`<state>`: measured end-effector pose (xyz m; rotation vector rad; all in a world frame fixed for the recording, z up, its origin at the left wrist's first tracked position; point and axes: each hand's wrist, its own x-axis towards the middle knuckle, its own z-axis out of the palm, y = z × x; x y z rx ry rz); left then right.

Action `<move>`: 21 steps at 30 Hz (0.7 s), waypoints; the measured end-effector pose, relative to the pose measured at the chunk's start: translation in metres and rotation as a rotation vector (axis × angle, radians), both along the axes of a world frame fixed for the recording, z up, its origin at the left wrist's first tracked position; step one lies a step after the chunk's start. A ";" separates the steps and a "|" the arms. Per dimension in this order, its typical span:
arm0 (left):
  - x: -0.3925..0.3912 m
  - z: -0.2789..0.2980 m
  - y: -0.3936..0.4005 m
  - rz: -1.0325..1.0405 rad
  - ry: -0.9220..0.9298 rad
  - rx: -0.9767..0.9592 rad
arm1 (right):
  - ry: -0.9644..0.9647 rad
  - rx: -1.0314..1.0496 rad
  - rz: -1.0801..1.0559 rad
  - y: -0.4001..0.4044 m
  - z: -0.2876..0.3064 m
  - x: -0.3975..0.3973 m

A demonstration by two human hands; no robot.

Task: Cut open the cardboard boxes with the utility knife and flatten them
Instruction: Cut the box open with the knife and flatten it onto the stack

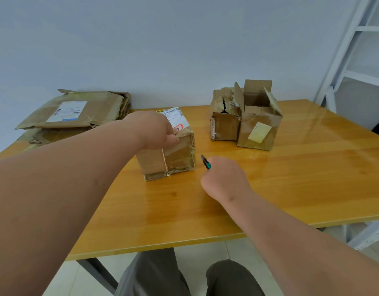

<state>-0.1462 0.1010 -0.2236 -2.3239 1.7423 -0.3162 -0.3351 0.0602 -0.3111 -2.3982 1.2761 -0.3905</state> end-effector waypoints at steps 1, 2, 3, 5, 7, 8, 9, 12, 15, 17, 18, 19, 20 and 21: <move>0.000 0.000 -0.001 0.001 -0.004 0.001 | -0.027 -0.033 0.013 0.001 0.000 0.001; 0.001 0.000 -0.001 0.000 -0.006 -0.003 | -0.061 -0.058 0.026 0.002 0.000 0.002; 0.001 -0.001 -0.002 -0.002 -0.006 -0.008 | -0.088 -0.077 0.038 0.003 0.000 0.003; 0.003 -0.003 -0.002 -0.006 -0.001 -0.017 | -0.103 -0.112 0.063 0.004 0.001 0.006; 0.005 -0.004 -0.002 -0.014 0.001 -0.018 | -0.106 -0.141 0.075 0.003 0.003 0.008; 0.005 -0.004 -0.002 -0.017 0.002 -0.020 | -0.109 -0.153 0.074 0.002 0.003 0.010; 0.006 -0.004 -0.002 -0.017 0.004 -0.023 | -0.112 -0.161 0.070 0.002 0.003 0.011; 0.005 -0.004 -0.002 -0.014 -0.001 -0.027 | -0.119 -0.148 0.040 0.001 0.003 0.014; 0.001 -0.005 -0.003 -0.010 -0.003 -0.036 | -0.139 -0.145 0.016 0.000 0.001 0.015; 0.000 -0.005 -0.003 -0.010 -0.010 -0.037 | -0.146 -0.147 0.010 0.000 0.001 0.016; -0.001 -0.004 -0.003 -0.006 -0.011 -0.033 | -0.145 -0.143 0.007 0.000 0.000 0.017; -0.002 -0.004 -0.003 -0.001 -0.011 -0.030 | -0.139 -0.137 0.003 -0.001 0.001 0.018; -0.004 -0.003 -0.003 0.004 -0.010 -0.031 | -0.131 -0.130 -0.002 -0.002 0.001 0.018; -0.006 -0.003 -0.004 0.007 -0.014 -0.032 | -0.124 -0.120 -0.004 -0.003 0.002 0.018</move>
